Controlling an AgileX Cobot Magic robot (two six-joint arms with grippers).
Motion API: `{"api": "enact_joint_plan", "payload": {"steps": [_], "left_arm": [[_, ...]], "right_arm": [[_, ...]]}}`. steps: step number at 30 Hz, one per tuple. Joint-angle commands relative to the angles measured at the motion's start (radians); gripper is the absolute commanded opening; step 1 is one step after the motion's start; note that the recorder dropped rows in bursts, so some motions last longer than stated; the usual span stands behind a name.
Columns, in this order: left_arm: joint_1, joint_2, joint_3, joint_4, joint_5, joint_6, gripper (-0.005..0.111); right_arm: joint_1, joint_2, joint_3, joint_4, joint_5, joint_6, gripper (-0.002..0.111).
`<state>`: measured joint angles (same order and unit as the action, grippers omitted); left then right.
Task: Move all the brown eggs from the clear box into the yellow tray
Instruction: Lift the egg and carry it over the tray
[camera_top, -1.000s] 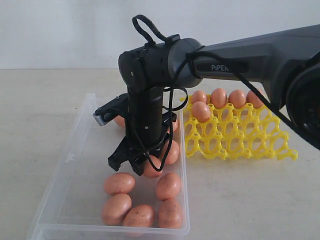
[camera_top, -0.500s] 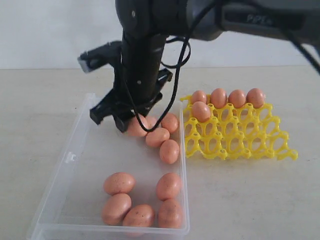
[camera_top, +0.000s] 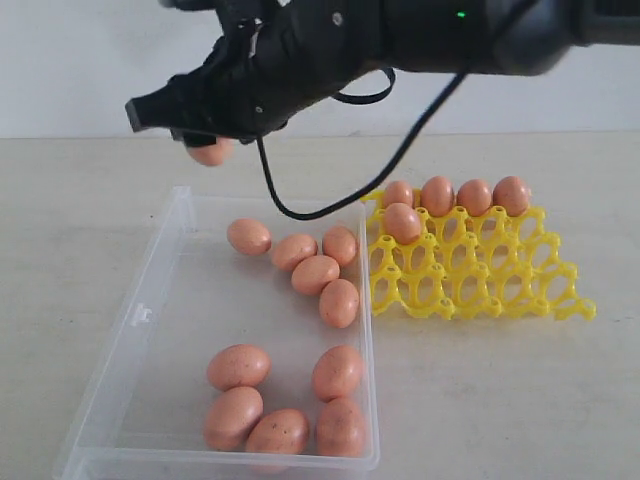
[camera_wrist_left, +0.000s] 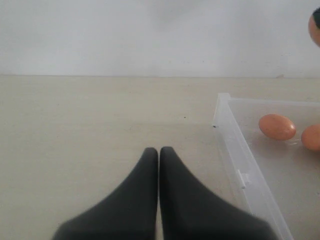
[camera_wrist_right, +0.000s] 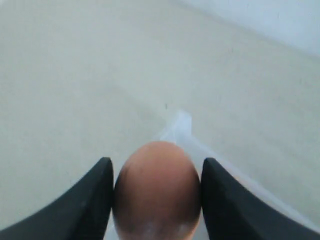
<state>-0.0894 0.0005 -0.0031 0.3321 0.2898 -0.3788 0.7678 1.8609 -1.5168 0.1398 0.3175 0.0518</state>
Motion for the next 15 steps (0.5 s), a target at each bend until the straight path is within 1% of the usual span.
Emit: {"api": "enact_joint_plan", "payload": {"steps": [1, 5, 8, 13, 15], "left_arm": [[-0.002, -0.001, 0.003, 0.000, 0.002, -0.007, 0.001], [-0.002, -0.001, 0.003, 0.000, 0.002, -0.007, 0.001], [-0.002, -0.001, 0.003, 0.000, 0.002, -0.007, 0.001], [-0.002, -0.001, 0.003, 0.000, 0.002, -0.007, 0.001], [-0.002, -0.001, 0.003, 0.000, 0.002, -0.007, 0.001]], "right_arm": [[-0.003, -0.115, 0.210, 0.009, -0.318, -0.004, 0.000], [-0.004, -0.181, 0.378, 0.009, -0.469, -0.008, 0.000], [-0.021, -0.218, 0.516, 0.009, -0.623, 0.013, 0.000], [-0.094, -0.246, 0.679, 0.009, -0.898, 0.116, 0.000], [-0.136, -0.246, 0.720, -0.007, -0.969, 0.181, 0.000]]}}
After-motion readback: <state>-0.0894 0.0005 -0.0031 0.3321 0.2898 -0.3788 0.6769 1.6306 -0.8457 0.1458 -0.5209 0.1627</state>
